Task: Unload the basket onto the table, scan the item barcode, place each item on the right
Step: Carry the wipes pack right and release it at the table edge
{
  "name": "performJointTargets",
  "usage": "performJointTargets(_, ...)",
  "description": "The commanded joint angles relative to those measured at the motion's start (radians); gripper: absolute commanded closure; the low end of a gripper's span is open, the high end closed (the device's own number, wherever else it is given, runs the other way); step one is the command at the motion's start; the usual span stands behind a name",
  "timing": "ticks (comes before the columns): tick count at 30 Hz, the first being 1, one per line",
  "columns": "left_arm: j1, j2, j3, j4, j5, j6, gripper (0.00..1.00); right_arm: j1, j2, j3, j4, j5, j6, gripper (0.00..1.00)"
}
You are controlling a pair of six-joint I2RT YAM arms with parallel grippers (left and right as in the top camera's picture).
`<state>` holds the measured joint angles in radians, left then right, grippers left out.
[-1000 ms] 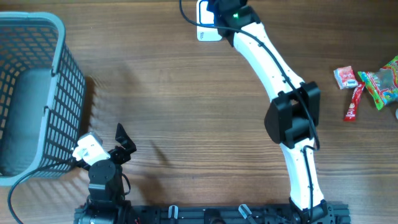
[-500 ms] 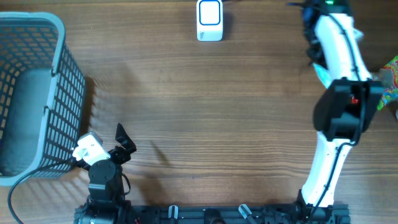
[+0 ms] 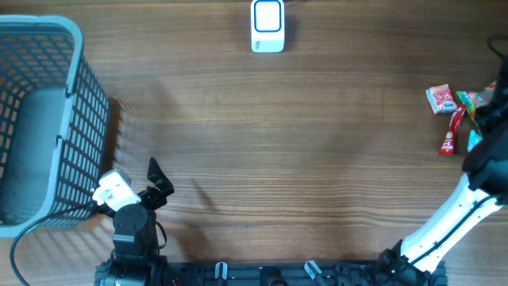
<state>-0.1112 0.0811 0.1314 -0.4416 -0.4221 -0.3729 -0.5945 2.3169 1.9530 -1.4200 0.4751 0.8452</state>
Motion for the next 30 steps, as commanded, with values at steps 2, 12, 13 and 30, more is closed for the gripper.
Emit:
performJointTargets(2, -0.005, -0.006, -0.004, 0.003, -0.014, -0.002, 0.0, 0.002, -0.022, -0.033, 0.101, -0.013, -0.085, 0.38)
performJointTargets(12, -0.005, -0.006, -0.004, 0.003, -0.014, -0.002, 0.0, 0.318, -0.518, 0.136, 0.18, -0.586, -0.46, 0.01)
performJointTargets(13, -0.005, -0.006, -0.004, 0.003, -0.014, -0.002, 0.0, 0.386, -0.587, 0.136, 0.182, -0.608, -0.48, 0.0)
performJointTargets(30, -0.005, -0.006, -0.004, 0.003, -0.014, -0.002, 0.0, 0.561, -1.11, 0.136, 0.004, -0.604, -0.503, 0.0)
